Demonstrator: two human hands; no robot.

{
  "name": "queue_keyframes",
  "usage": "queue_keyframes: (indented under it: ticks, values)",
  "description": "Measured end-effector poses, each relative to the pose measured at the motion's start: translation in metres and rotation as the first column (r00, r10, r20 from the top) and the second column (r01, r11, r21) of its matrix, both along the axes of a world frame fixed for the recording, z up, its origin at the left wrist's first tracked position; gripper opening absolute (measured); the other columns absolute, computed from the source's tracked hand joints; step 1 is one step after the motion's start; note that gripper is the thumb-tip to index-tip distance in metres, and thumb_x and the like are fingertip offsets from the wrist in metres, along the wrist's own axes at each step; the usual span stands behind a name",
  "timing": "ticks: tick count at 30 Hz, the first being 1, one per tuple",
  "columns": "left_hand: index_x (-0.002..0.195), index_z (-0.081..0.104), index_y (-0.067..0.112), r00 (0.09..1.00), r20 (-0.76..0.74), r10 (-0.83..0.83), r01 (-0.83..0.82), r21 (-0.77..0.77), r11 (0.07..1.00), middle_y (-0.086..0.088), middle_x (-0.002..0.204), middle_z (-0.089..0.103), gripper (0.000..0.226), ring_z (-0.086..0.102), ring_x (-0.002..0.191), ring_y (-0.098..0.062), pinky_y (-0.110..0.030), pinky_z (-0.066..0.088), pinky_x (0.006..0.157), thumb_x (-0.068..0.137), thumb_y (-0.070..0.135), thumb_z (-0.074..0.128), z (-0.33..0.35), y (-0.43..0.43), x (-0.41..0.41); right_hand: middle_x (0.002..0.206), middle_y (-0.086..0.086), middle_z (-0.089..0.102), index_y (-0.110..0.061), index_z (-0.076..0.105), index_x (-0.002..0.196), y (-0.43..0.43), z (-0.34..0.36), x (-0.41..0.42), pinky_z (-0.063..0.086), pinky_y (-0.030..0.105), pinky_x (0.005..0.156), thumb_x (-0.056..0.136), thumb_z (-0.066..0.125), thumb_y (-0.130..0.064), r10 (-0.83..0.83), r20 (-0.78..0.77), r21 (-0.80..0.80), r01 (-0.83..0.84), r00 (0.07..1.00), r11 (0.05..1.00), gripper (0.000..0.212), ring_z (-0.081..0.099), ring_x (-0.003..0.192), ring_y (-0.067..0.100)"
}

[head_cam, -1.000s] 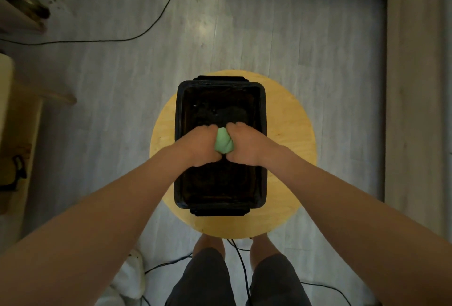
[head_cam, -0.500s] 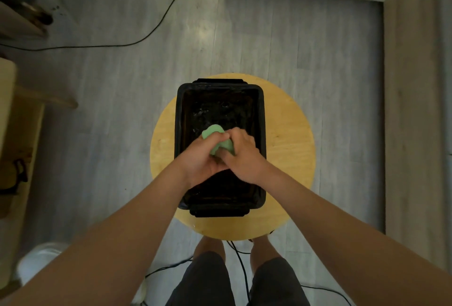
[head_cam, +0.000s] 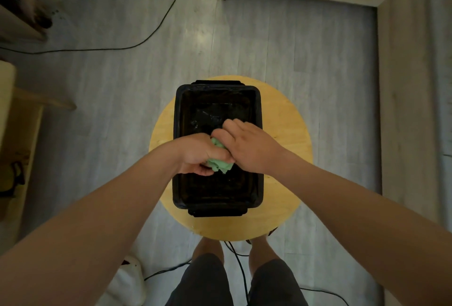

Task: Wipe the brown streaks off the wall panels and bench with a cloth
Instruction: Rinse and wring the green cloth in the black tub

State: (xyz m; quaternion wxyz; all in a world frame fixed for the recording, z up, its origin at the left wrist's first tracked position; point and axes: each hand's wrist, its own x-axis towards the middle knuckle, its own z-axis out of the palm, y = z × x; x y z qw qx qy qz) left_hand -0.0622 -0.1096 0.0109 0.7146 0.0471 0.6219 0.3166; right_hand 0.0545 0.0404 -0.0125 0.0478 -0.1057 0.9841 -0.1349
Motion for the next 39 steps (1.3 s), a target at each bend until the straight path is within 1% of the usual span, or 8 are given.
queue_keyframes:
  ticks: [6,10,14,20,22,27,34,39]
  values:
    - [0.117,0.068,0.007,0.993,0.109,0.040,-0.046,0.050,0.998,-0.003,0.097,0.070,0.036,0.069,0.089,-0.015,-0.032,0.059,0.081,0.084,0.005,0.082,0.005,0.000,0.000,0.094,0.013,0.053,-0.005,0.054,0.113,-0.005,-0.002,-0.004,0.049,0.041,0.063,0.080,0.073,-0.014,-0.081,-0.077,0.038,0.084,0.994,0.996,0.039,0.053,0.079,0.030]
    - [0.091,0.060,0.009,0.955,-0.228,-0.192,0.189,-0.036,0.981,-0.007,0.076,0.056,0.022,0.052,0.059,-0.015,-0.026,0.045,0.052,0.083,0.010,0.080,0.001,0.009,0.009,0.063,0.009,0.057,-0.007,0.060,0.082,-0.009,0.000,-0.007,0.031,0.029,0.041,0.062,0.084,-0.008,-0.140,0.004,0.209,0.136,0.990,0.968,0.031,0.055,0.048,0.028]
    - [0.077,0.053,0.013,0.460,-0.710,-0.534,0.578,-0.218,0.787,-0.002,0.078,0.060,0.020,0.061,0.073,-0.021,-0.029,0.048,0.062,0.087,0.017,0.069,-0.005,0.014,0.011,0.066,0.002,0.054,-0.016,0.046,0.081,-0.013,0.008,-0.016,0.039,0.033,0.052,0.084,0.066,-0.013,-0.221,0.285,0.219,0.161,0.933,0.962,0.021,0.057,0.060,0.028]
    - [0.116,0.054,0.008,0.054,-0.872,-0.487,0.546,-0.382,0.745,-0.012,0.108,0.064,0.031,0.068,0.092,-0.033,-0.037,0.045,0.063,0.095,0.027,0.065,-0.016,0.006,0.017,0.070,0.000,0.056,-0.020,0.049,0.069,-0.014,0.007,-0.032,0.044,0.032,0.056,0.091,0.061,-0.020,-0.218,0.591,-0.028,0.290,0.776,0.957,0.025,0.060,0.068,0.023]
    - [0.110,0.056,0.009,0.174,-0.883,-0.436,0.490,-0.307,0.816,-0.011,0.104,0.065,0.029,0.068,0.090,-0.033,-0.038,0.051,0.064,0.092,0.028,0.068,-0.020,0.003,0.017,0.080,0.002,0.061,-0.017,0.051,0.078,-0.012,0.004,-0.031,0.047,0.034,0.059,0.092,0.062,-0.023,-0.218,0.532,0.010,0.251,0.819,0.968,0.019,0.064,0.076,0.027]
    - [0.108,0.068,0.015,0.942,-0.287,-0.173,0.145,-0.117,0.983,-0.003,0.095,0.068,0.025,0.067,0.087,-0.016,-0.026,0.057,0.060,0.084,0.015,0.075,-0.003,0.008,-0.001,0.125,0.014,0.051,-0.004,0.046,0.139,-0.008,-0.010,-0.004,0.054,0.042,0.086,0.080,0.075,-0.018,-0.156,0.182,0.018,0.156,0.971,0.988,0.067,0.055,0.104,0.032]
    - [0.106,0.064,0.014,0.940,0.168,-0.296,0.306,-0.037,0.951,0.000,0.075,0.054,0.016,0.053,0.059,-0.009,-0.020,0.046,0.054,0.094,0.018,0.073,0.017,0.008,-0.021,0.097,0.011,0.053,-0.010,0.040,0.154,-0.004,-0.001,0.009,0.040,0.034,0.056,0.092,0.067,-0.031,-0.018,-0.214,0.173,0.057,0.977,0.983,0.071,0.051,0.080,0.025]
    - [0.084,0.054,0.016,0.891,-0.085,-0.446,0.432,-0.142,0.891,0.001,0.061,0.044,0.029,0.035,0.051,-0.013,-0.024,0.028,0.046,0.086,0.027,0.081,0.013,0.017,-0.004,0.050,0.002,0.049,-0.013,0.057,0.070,0.000,0.008,-0.003,0.019,0.022,0.045,0.059,0.076,-0.010,-0.025,-0.178,0.254,0.071,0.984,0.965,0.022,0.045,0.037,0.024]
